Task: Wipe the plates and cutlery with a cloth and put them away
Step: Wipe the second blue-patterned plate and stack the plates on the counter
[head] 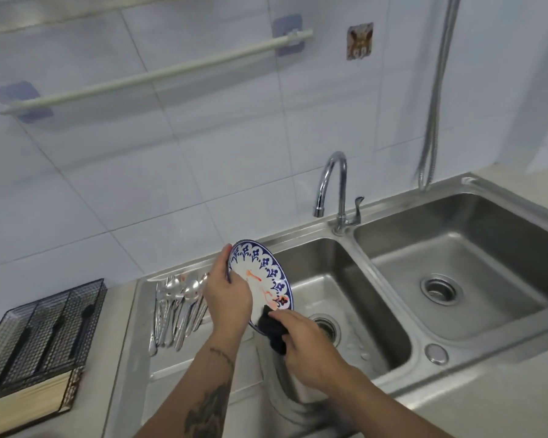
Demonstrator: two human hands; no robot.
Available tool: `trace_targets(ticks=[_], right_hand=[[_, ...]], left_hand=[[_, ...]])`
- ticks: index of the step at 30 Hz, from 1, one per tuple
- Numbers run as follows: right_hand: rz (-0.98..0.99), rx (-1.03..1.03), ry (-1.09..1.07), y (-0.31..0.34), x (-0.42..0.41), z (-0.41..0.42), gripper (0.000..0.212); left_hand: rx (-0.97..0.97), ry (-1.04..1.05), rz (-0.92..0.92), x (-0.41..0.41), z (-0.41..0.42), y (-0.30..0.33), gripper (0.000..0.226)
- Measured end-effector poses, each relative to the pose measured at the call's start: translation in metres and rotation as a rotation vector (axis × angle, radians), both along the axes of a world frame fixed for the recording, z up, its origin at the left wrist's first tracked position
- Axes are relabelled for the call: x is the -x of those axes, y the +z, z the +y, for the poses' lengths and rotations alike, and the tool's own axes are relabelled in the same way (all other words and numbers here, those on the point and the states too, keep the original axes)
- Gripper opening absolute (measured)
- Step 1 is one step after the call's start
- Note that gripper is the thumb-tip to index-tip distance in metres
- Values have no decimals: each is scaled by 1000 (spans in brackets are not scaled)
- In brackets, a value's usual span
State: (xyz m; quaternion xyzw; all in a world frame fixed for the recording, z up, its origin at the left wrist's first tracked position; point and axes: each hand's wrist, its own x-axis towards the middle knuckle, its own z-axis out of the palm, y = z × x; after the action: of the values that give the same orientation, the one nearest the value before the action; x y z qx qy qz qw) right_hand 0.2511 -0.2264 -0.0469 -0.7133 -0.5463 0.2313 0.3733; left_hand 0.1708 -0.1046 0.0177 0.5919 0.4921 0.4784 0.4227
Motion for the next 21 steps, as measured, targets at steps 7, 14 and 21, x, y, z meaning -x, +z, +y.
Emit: trace_targets(ticks=[7, 14, 21], right_hand=[[47, 5, -75, 0, -9, 4, 54], [82, -1, -95, 2, -10, 7, 53], [86, -24, -89, 5, -12, 8, 53]], left_hand=[[-127, -93, 43, -24, 3, 1, 63], [-199, -138, 70, -30, 2, 3, 65], [-338, -172, 104, -29, 2, 8, 67]])
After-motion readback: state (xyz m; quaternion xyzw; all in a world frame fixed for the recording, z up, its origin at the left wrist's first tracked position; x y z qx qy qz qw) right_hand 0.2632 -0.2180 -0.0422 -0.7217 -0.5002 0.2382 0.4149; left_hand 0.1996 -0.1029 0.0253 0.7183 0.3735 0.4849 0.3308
